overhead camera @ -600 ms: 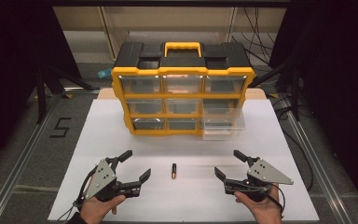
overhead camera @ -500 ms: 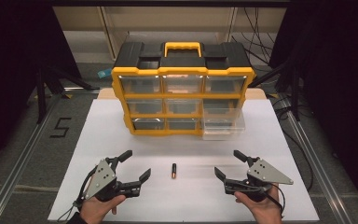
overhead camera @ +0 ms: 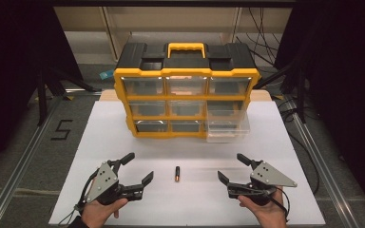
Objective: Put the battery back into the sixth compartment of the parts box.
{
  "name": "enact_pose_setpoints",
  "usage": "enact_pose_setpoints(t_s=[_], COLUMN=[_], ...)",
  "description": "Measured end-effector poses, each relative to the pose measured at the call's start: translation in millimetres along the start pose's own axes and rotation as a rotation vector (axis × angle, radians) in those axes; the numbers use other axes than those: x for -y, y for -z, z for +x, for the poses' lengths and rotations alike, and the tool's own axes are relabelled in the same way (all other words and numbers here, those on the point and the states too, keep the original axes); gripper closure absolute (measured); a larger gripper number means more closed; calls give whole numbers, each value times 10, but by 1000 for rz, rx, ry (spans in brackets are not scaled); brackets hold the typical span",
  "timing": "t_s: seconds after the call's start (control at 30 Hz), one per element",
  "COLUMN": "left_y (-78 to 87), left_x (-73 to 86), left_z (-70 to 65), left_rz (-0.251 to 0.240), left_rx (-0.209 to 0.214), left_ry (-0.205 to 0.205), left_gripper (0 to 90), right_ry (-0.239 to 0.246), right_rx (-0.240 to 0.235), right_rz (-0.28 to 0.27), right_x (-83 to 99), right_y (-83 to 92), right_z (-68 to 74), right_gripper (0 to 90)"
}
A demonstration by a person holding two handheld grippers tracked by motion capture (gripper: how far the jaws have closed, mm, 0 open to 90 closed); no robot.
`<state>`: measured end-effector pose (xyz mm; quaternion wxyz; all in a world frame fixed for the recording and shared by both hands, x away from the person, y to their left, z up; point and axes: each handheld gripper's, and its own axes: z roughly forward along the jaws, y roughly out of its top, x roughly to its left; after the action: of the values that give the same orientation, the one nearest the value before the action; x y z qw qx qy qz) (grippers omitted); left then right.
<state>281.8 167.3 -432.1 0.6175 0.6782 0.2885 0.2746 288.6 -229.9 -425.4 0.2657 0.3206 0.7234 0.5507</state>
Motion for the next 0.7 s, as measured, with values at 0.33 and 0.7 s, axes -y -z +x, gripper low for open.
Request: enact_pose_setpoints(t_s=[0.33, 0.7], left_y=[0, 0], left_x=[1, 2], left_z=[2, 5], left_rz=[1, 2], left_rx=[1, -1], left_ry=[-2, -3], left_gripper=[156, 156], right_ry=[4, 10], right_rx=[-14, -42], right_rz=[52, 66], right_x=[-9, -74], right_y=[-3, -66], right_z=[24, 85], right_gripper=[158, 163])
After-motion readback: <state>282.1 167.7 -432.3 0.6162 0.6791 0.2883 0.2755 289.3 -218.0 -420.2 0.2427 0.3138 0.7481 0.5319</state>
